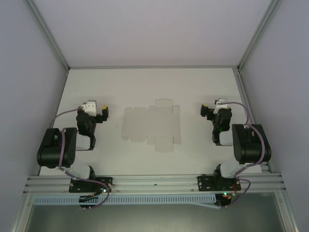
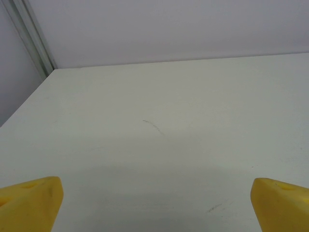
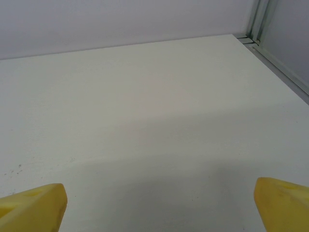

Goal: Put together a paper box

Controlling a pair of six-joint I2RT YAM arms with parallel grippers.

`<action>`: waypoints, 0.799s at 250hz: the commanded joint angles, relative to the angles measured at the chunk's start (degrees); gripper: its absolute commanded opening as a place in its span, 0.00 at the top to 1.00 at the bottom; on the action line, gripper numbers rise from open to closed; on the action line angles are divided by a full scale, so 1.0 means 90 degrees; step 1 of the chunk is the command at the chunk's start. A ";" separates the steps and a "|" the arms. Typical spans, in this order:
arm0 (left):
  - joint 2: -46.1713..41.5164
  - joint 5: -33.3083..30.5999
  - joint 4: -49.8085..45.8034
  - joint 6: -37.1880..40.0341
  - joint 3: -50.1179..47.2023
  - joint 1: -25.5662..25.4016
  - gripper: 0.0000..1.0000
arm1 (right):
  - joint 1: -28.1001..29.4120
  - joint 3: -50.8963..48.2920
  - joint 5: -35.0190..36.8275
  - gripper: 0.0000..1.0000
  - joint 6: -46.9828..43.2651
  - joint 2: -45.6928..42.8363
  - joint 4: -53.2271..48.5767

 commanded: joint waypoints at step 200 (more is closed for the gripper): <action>-0.1513 0.1037 -0.7475 -0.2671 0.2908 -0.0850 0.00 | 0.1619 0.3635 -0.0504 0.15 0.1617 -0.1181 -0.7891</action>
